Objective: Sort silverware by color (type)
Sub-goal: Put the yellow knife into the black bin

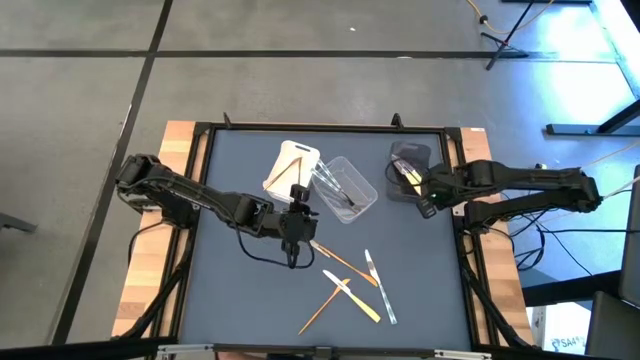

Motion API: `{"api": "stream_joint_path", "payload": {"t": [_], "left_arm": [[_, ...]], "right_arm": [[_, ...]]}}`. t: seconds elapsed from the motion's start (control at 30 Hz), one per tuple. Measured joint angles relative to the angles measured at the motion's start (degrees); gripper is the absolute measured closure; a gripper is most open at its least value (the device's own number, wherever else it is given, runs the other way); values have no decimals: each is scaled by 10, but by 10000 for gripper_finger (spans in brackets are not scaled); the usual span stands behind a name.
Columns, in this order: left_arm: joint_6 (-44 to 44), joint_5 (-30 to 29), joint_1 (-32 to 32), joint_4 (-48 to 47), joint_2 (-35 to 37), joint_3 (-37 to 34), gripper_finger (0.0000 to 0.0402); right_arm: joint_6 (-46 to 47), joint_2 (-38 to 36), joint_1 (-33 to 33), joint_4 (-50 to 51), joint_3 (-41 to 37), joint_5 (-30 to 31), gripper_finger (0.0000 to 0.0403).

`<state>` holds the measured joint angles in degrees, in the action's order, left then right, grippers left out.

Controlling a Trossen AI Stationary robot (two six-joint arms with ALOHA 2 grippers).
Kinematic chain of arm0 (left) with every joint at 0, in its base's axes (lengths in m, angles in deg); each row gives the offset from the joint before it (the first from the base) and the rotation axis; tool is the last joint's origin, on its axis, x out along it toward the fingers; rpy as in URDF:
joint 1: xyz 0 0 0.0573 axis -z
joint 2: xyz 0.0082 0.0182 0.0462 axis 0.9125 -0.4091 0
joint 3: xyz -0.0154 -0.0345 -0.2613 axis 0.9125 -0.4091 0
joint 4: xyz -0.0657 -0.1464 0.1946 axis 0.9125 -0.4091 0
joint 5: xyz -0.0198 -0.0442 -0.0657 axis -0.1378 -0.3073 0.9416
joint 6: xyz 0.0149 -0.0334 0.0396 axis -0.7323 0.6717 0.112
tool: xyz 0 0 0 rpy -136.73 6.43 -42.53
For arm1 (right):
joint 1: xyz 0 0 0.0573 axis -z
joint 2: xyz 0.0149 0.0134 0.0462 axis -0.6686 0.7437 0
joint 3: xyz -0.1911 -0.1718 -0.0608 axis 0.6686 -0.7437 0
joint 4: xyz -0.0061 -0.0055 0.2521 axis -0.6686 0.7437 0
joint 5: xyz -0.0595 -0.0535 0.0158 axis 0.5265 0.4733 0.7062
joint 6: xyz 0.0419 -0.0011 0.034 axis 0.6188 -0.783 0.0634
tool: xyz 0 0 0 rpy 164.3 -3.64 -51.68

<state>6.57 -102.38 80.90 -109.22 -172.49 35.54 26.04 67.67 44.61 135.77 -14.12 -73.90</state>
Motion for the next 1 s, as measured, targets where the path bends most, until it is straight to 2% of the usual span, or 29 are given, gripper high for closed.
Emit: {"api": "stream_joint_path", "payload": {"t": [0.43, 0.63, 1.0], "left_arm": [[0, 0, 0, 1, 0, 0, 321], [0, 0, 0, 0, 0, 0, 321], [-5, 0, 0, 1, 0, 0, 321]], "right_arm": [[-16, 26, 2, -88, -36, -15, 382], [-41, 73, 58, -100, -36, -57, 382], [-110, 125, 145, -115, -36, -84, 382]]}}
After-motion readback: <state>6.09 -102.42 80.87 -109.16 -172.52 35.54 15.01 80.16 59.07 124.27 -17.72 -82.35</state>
